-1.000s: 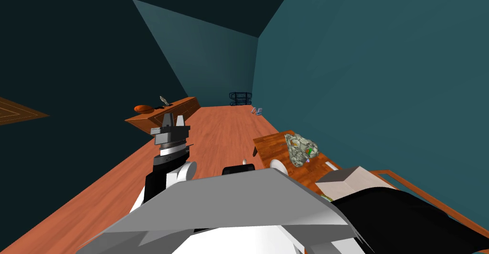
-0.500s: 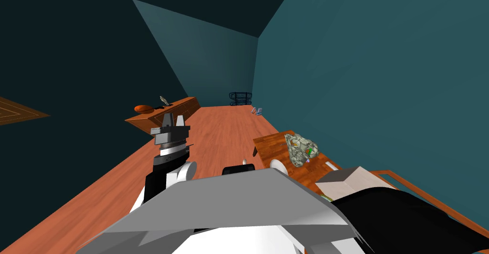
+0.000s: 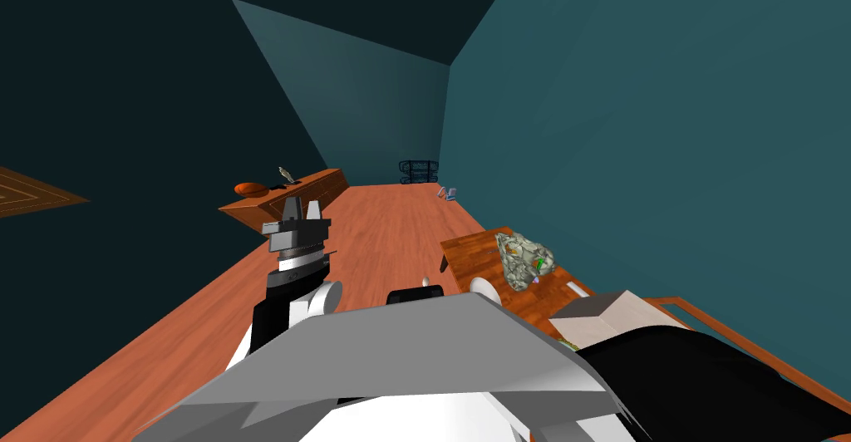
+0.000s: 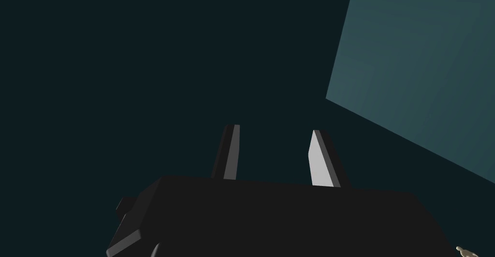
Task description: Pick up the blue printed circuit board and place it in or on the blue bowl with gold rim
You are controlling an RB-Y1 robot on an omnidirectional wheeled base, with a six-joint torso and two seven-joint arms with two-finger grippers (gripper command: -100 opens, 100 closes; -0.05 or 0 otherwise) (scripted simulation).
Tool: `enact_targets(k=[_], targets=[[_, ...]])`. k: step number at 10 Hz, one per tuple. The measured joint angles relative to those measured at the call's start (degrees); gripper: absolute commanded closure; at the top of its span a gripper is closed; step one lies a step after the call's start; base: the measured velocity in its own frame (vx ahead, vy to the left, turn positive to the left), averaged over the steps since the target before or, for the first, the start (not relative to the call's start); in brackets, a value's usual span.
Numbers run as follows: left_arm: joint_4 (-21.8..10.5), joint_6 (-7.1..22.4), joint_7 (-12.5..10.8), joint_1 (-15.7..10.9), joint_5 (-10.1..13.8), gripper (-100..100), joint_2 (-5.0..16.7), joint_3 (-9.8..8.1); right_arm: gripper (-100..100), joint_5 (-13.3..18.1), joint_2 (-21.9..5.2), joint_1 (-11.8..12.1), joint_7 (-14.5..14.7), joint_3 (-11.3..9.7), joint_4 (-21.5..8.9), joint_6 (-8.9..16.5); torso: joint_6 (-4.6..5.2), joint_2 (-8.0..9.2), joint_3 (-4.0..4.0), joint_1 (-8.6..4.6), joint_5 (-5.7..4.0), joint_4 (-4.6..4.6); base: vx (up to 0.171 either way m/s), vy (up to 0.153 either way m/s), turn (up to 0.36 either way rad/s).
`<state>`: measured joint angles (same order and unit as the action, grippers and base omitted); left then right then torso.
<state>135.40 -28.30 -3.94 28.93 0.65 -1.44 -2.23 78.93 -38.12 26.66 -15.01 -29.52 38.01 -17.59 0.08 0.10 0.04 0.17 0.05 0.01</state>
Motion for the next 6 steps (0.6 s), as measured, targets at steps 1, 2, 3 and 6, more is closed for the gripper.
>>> enact_targets(k=[1, 2, 3, 6], targets=[[0.0, 0.0, 0.0, 0.0, 0.0, 0, 0.0, 0.00, -100, 0.0, 0.0, 0.0, 0.0, 0.0, 0.0, 0.0, 0.01, -0.01, -0.01, 0.03, 0.01, 0.00, 0.000, 0.000, 0.000], [0.0, 0.0, 0.0, 0.0, 0.0, 0, 0.0, 0.00, -100, 0.0, 0.0, 0.0, 0.0, 0.0, 0.0, 0.0, 0.00, -0.01, -0.01, 0.03, 0.01, 0.00, 0.002, 0.005, -0.014], [0.0, 0.0, 0.0, 0.0, 0.0, 0, 0.0, 0.00, -100, 0.0, 0.0, 0.0, 0.0, 0.0, 0.0, 0.0, 0.00, -0.01, -0.01, 0.04, 0.01, 0.00, 0.000, 0.000, 0.000], [0.0, 0.0, 0.0, 0.0, 0.0, 0, 0.0, 0.00, -100, 0.0, 0.0, 0.0, 0.0, 0.0, 0.0, 0.0, 0.00, -0.01, -0.01, 0.03, 0.01, 0.00, 0.001, 0.004, -0.011]])
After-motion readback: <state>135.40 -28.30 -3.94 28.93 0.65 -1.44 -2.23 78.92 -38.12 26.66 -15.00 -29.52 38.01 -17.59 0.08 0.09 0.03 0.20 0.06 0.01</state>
